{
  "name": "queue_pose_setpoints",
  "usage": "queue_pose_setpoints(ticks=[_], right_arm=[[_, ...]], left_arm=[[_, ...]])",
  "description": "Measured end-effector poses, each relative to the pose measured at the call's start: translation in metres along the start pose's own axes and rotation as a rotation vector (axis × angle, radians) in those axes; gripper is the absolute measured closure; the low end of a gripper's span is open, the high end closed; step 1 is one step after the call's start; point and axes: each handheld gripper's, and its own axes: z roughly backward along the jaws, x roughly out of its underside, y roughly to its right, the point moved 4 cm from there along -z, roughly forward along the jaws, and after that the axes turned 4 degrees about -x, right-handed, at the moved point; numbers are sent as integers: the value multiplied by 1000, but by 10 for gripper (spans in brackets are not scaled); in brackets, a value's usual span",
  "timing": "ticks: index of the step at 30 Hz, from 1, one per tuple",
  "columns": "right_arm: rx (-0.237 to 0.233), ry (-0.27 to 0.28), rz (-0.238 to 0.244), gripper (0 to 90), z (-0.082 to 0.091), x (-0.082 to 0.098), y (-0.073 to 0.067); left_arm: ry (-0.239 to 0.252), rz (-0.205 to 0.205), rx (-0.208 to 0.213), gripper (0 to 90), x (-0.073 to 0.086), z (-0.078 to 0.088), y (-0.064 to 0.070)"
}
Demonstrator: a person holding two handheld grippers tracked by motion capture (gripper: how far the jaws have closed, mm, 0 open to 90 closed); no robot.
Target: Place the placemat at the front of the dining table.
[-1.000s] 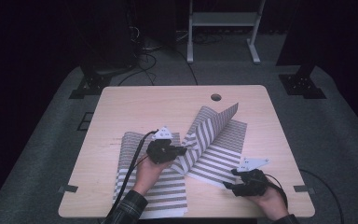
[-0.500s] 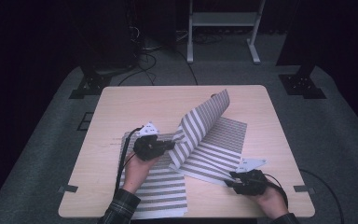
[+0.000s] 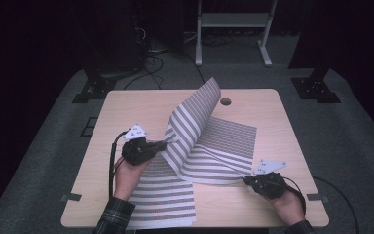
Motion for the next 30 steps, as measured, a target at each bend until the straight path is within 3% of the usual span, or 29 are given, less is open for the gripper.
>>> queue_pose_setpoints(ticks=[12, 23, 30], right_arm=[[63, 74, -40, 870, 12, -15, 30], [103, 129, -80, 871, 19, -31, 49], [126, 134, -82, 871, 17, -42, 61]], left_arm=[[17, 40, -36, 870, 3, 12, -17], [-17, 46, -53, 868, 5, 9, -21], [-41, 67, -53, 865, 7, 3, -28]])
